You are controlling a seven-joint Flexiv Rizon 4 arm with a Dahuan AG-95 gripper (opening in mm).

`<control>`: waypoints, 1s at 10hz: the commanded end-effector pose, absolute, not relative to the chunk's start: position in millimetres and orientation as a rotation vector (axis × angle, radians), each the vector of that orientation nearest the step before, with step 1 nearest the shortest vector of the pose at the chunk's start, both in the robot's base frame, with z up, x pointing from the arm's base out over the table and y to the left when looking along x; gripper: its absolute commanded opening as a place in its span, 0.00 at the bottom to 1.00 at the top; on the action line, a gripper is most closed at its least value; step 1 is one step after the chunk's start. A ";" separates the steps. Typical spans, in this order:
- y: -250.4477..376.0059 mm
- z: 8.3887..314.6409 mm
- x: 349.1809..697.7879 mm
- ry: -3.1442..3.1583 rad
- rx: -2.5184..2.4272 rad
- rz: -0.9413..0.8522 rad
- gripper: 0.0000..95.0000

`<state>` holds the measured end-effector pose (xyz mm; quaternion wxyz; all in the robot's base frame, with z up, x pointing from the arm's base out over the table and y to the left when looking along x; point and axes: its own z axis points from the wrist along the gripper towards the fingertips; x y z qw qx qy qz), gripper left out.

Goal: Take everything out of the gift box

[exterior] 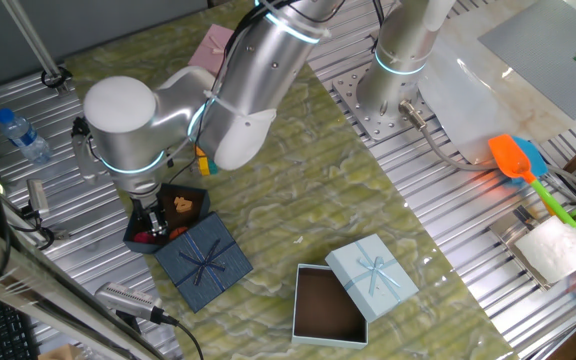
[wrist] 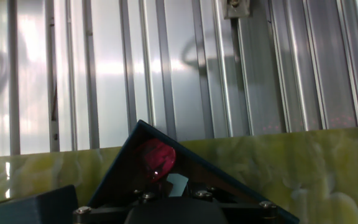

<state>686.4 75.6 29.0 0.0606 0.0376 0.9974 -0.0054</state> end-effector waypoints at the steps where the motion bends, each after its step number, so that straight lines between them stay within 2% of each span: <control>1: 76.2 25.9 686.3 3.014 0.125 -0.014 0.20; 5: 80.7 22.8 685.6 3.013 0.142 -0.017 0.20; 6: 80.7 22.8 685.6 3.014 0.143 -0.016 0.00; 10: 80.7 23.2 685.4 3.019 0.146 -0.017 0.00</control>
